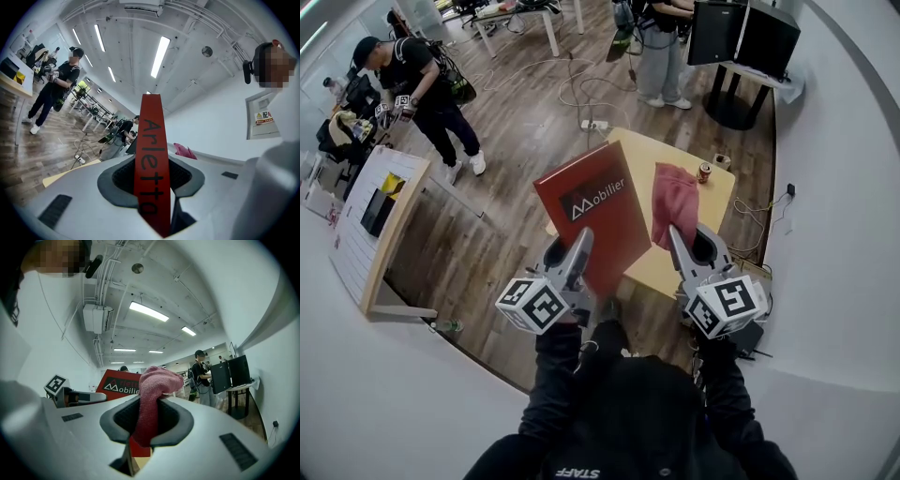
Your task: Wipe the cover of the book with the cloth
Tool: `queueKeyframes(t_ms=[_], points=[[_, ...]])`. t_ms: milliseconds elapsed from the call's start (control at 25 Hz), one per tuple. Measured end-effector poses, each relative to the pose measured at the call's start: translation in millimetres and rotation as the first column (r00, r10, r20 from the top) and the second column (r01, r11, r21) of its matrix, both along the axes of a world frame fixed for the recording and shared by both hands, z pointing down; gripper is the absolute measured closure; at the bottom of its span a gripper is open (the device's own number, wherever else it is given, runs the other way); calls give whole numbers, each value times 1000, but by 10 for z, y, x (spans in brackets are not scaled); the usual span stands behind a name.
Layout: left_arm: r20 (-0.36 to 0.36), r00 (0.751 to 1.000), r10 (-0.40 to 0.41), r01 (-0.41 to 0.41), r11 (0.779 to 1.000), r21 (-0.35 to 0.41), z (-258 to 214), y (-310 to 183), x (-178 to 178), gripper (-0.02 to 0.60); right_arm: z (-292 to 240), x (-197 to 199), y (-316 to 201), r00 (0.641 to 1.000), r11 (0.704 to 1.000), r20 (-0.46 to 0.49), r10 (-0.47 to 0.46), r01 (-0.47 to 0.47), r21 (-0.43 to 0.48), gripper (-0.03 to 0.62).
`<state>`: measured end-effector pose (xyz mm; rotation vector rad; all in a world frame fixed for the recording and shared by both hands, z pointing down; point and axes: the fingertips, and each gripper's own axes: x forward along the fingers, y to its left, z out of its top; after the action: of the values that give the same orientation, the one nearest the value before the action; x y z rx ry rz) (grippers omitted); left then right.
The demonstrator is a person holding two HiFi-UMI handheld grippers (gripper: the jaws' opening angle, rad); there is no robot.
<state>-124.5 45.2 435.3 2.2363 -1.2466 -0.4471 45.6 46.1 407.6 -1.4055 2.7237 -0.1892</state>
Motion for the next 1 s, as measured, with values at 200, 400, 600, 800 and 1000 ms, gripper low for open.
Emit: queueKeyframes(t_ms=[200,400,600,800,1000], points=[[-2,1000,25,-25,1000,-7,-28,-661,-247,402,-28,-353,-650,1000,1000,-13,-5,5,-8,517],[-2,999,40,-40,999,-26,6,-1229,-445,402,-13,-570,-1235,1000,1000,-11,3,-3,-24,517],[-4,998,57,-57,997,-47,-35,-1790,-512,402,-124,-673,-1794,1000,1000,2,8,-8,-31,517],[-9,997,74,-75,995,-61,40,-1963,-409,402,-131,-728,-1974,1000,1000,15,-18,19,-16,517],[-9,997,79,-80,995,-58,61,-2019,-391,402,-256,-981,-2059,996,996,8,-89,88,29,517]])
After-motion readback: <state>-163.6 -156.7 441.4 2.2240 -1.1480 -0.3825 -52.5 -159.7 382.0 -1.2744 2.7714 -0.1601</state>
